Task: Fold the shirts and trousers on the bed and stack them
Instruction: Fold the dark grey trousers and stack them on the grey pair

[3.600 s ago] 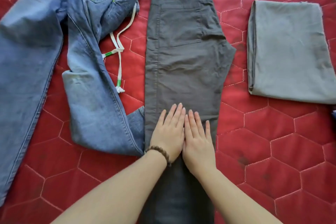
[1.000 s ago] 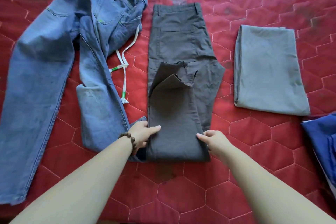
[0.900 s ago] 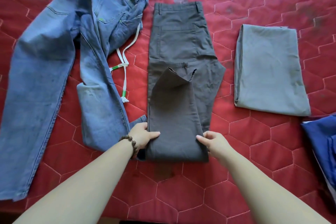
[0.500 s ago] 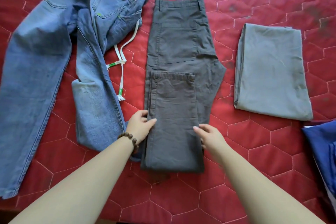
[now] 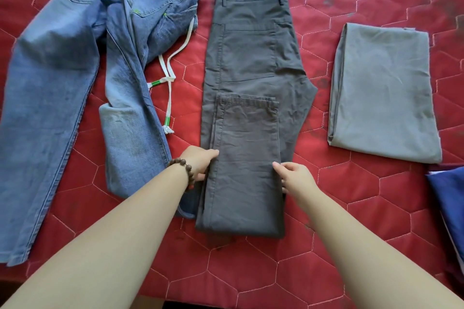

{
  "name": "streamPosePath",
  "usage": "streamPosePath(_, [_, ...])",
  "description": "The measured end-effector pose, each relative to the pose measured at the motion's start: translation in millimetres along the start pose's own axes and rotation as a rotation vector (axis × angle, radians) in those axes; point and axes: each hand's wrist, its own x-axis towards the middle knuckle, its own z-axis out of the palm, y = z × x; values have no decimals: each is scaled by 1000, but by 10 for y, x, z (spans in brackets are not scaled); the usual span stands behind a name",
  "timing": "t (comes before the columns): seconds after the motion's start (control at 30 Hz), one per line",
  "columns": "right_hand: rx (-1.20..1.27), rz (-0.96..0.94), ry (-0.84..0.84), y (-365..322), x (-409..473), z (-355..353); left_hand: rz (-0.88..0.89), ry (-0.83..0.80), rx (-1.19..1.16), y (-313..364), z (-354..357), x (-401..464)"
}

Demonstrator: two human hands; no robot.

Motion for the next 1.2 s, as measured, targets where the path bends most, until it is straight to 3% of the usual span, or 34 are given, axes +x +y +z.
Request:
streamPosePath(0.17, [70, 123, -144, 151, -254, -71, -74, -40, 108, -315, -8, -275])
streamPosePath(0.33, [24, 175, -185, 278, -454, -133, -103, -86, 92, -566, -41, -523])
streamPosePath(0.53, [-67, 164, -221, 461, -575, -179, 42, -90, 201, -771, -104, -663])
streamPosePath(0.73, [-68, 116, -232, 650, -653, -200, 70, -141, 138, -913, -125, -750])
streamPosePath(0.83, [-45, 109, -201, 709, -709, -152, 112, -50, 264, -969, -78, -772])
streamPosePath(0.9, [-212, -22, -13, 708, -750, -79, 273, 231, 472, -954, 1, -842])
streamPosePath(0.97, [-504, -307, 291, 687, -783, 16, 571, 531, 718, -931, 109, -922])
streamPosePath(1.0, [-596, -483, 393, 654, -802, 79, 735, 597, 820, -922, 184, -940])
streamPosePath(1.1, [-768, -848, 370, 549, -758, 370, 1019, 511, 1017, -921, 466, -841])
streamPosePath(1.2, [-942, -905, 248, 597, -609, 664, 990, 321, 1258, -992, 652, -642])
